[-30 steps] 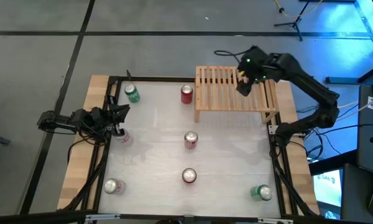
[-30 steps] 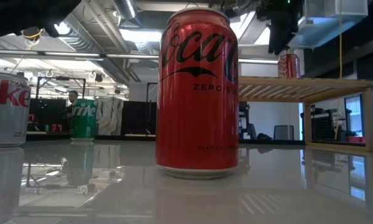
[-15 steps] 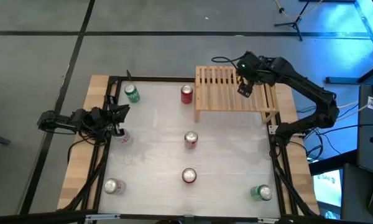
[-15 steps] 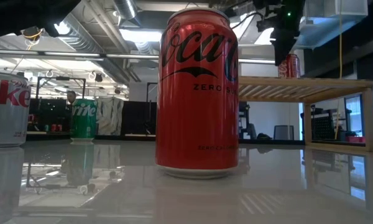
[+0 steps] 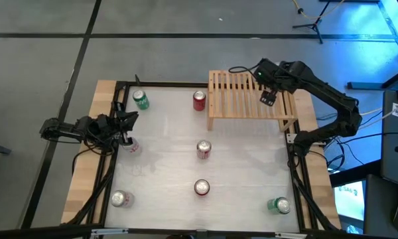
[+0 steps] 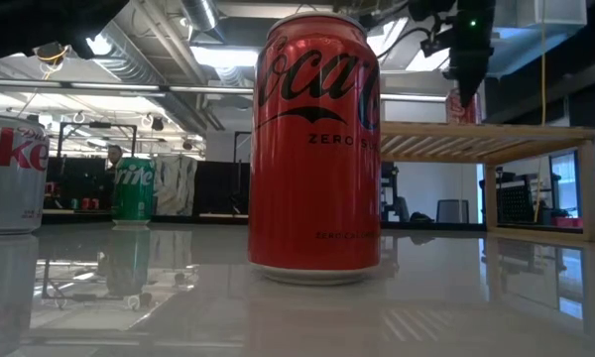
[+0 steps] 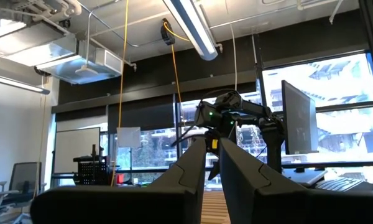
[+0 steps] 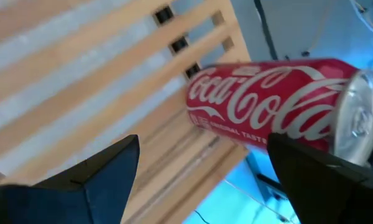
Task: Place canned beverage on shelf
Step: Put the right red white soda can on the shelf
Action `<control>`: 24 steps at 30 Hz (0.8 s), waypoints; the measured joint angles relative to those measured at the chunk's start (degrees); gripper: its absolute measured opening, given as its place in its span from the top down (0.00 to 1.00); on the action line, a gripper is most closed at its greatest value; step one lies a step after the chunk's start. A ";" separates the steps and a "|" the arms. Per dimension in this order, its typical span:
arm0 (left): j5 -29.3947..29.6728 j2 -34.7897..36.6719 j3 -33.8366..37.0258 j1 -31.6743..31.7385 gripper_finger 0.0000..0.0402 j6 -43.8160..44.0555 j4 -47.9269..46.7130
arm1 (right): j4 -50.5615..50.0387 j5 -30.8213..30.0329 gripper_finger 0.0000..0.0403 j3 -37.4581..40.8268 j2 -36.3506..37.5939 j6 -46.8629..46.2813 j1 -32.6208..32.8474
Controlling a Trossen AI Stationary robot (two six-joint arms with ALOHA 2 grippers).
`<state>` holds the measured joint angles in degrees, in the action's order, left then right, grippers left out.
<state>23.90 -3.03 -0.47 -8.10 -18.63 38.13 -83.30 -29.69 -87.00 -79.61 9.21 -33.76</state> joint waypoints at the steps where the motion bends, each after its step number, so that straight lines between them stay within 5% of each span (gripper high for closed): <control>1: 0.00 0.02 0.00 0.00 0.90 0.00 0.00 | -0.60 -0.78 0.12 0.00 0.00 -0.19 0.00; 12: 0.01 0.00 0.00 0.00 0.90 0.00 0.00 | -1.41 -0.42 0.12 0.00 0.00 -1.78 1.08; 24: 0.02 0.00 0.00 -0.02 0.90 0.00 0.00 | 18.56 -3.09 0.12 3.44 -0.15 5.33 3.72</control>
<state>23.92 -3.03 -0.47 -8.12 -18.63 38.13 -64.73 -32.77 -83.56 -79.77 14.54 -30.04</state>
